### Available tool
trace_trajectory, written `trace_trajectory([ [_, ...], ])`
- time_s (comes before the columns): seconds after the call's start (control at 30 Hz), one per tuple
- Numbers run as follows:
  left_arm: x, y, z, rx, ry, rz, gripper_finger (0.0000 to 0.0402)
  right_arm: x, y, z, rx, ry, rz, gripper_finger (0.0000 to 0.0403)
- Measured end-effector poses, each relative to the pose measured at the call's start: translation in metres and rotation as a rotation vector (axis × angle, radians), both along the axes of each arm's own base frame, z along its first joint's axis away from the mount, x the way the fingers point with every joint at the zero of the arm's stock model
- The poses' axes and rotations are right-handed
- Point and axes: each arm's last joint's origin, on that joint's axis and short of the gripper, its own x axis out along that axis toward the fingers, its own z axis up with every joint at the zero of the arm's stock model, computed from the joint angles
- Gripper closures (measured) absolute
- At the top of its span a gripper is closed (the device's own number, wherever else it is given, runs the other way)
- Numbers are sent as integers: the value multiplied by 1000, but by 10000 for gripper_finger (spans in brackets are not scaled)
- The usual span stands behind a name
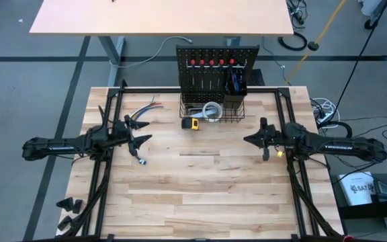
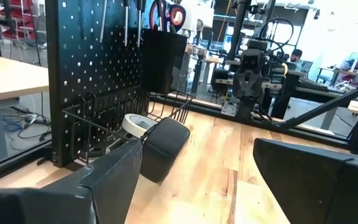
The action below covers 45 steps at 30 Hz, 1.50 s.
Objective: Hang tools onto peg board
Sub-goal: Return to Home Position
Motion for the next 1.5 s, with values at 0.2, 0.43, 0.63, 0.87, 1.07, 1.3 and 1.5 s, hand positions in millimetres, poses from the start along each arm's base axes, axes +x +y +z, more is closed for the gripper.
trace_trajectory([
  [0.2,0,0,0,21,3,0,86,-10,2,1,-7,-15,9,403],
  [0.43,0,0,0,22,1,-1,86,-21,5,10,-91,-121,9,403],
  [0.63,0,0,-4,25,50,3,86,-20,5,10,-58,-117,8,403],
  [0.87,0,0,-5,23,60,4,86,-19,4,8,-22,-103,7,403],
  [1.07,0,0,-5,23,60,5,86,-19,4,8,-21,-103,7,403],
  [1.3,0,0,-5,23,59,6,86,-19,4,8,-20,-102,8,403],
  [1.5,0,0,-5,22,60,6,86,-19,4,8,-20,-102,8,403],
])
